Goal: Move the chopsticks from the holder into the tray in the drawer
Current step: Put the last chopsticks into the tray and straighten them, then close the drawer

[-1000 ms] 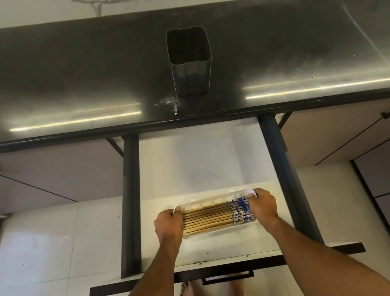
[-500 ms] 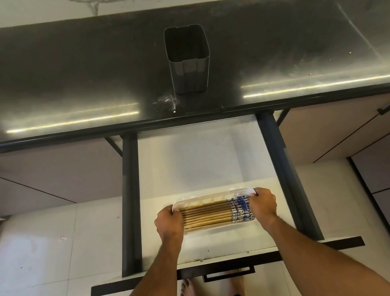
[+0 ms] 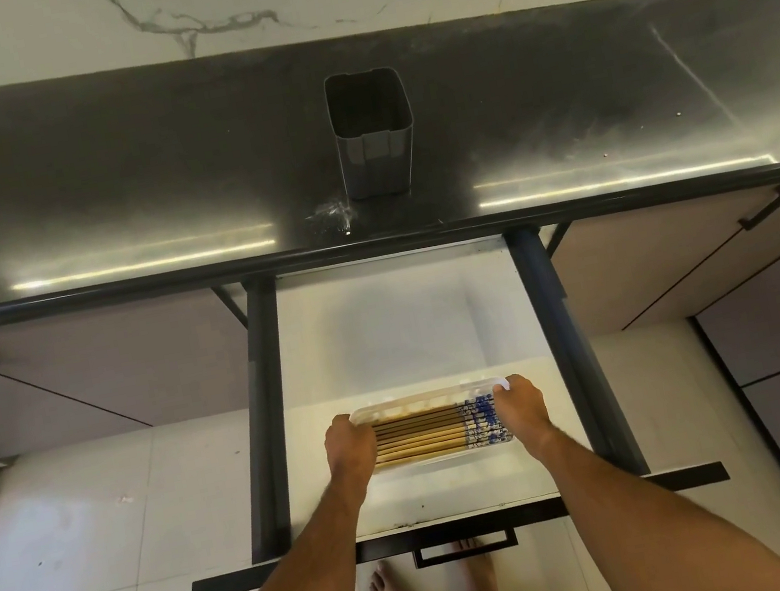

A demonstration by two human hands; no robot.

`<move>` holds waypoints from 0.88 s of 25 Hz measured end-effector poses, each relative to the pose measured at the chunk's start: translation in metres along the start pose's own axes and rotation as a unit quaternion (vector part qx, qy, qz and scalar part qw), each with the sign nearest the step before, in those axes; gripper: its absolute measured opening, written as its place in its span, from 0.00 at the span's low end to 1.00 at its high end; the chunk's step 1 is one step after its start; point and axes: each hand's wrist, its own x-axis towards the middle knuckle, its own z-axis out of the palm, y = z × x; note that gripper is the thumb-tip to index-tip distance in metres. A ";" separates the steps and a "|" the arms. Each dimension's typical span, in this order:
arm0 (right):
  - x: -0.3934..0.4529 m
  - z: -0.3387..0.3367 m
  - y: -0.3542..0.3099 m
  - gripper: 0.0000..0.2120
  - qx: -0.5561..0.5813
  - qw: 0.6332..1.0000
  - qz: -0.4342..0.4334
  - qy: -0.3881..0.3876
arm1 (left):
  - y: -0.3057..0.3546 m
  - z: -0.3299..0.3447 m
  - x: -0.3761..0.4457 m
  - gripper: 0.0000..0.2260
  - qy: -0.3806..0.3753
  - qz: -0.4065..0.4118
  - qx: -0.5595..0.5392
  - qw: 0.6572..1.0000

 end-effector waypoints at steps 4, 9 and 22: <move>-0.012 -0.004 -0.007 0.20 -0.068 0.996 -0.065 0.009 | 0.007 -0.003 -0.012 0.15 0.020 0.048 0.040 0.998; -0.028 -0.011 -0.013 0.22 -0.201 0.948 -0.242 0.044 | 0.015 -0.012 -0.040 0.21 0.094 0.263 0.220 0.935; -0.093 -0.032 0.028 0.25 -0.289 0.868 -0.399 0.063 | -0.017 -0.003 -0.129 0.21 0.119 0.403 0.304 0.855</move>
